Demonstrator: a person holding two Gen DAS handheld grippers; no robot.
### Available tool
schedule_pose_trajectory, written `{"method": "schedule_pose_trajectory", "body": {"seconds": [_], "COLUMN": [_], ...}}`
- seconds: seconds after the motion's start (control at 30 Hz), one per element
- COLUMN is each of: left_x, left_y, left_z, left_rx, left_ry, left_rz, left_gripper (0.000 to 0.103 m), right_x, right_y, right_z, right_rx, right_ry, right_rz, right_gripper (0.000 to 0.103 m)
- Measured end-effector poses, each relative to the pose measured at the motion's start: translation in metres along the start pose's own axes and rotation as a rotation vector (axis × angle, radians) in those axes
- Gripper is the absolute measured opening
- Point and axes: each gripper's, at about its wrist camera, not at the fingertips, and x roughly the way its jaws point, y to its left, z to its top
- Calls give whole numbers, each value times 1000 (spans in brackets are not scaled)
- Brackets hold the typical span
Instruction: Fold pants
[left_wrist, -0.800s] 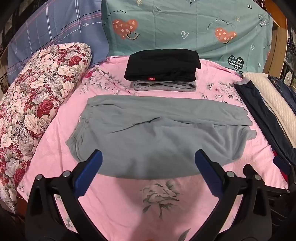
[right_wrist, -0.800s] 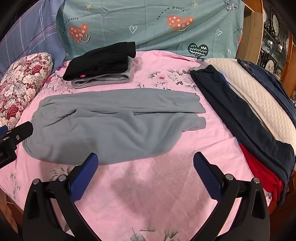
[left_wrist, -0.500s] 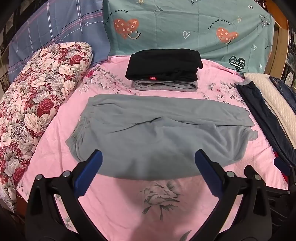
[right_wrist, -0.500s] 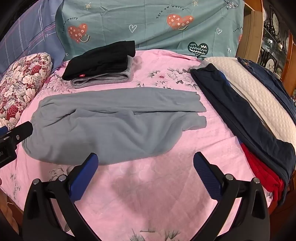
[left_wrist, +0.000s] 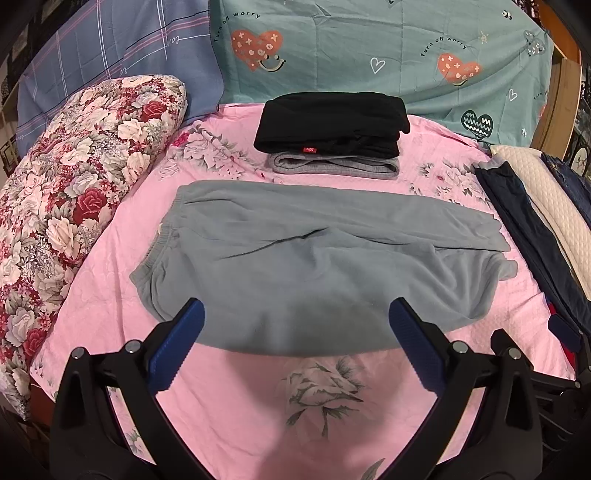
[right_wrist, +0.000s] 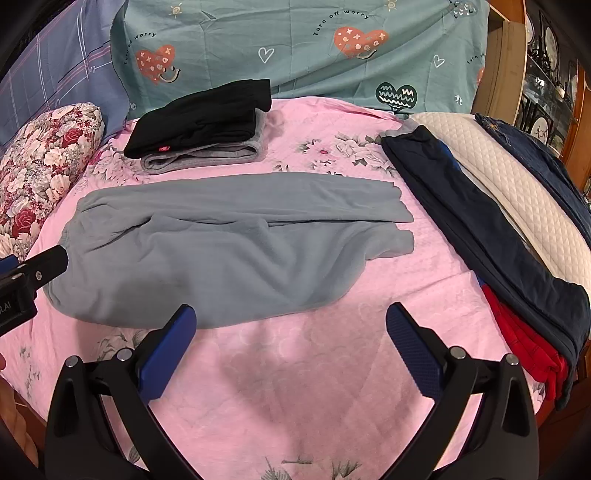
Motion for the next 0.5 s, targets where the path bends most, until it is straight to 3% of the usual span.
{"method": "schedule_pose_trajectory", "body": {"seconds": [0.5], "left_x": [1], "left_y": [1], "left_z": [0], "left_rx": [-6], "left_ry": [6], "left_rz": [-1], "left_gripper": [101], "right_x": [-1], "right_y": [0], "right_z": [0], "right_rx": [2], "right_ry": [3], "right_rz": [1], "right_gripper": [102]}}
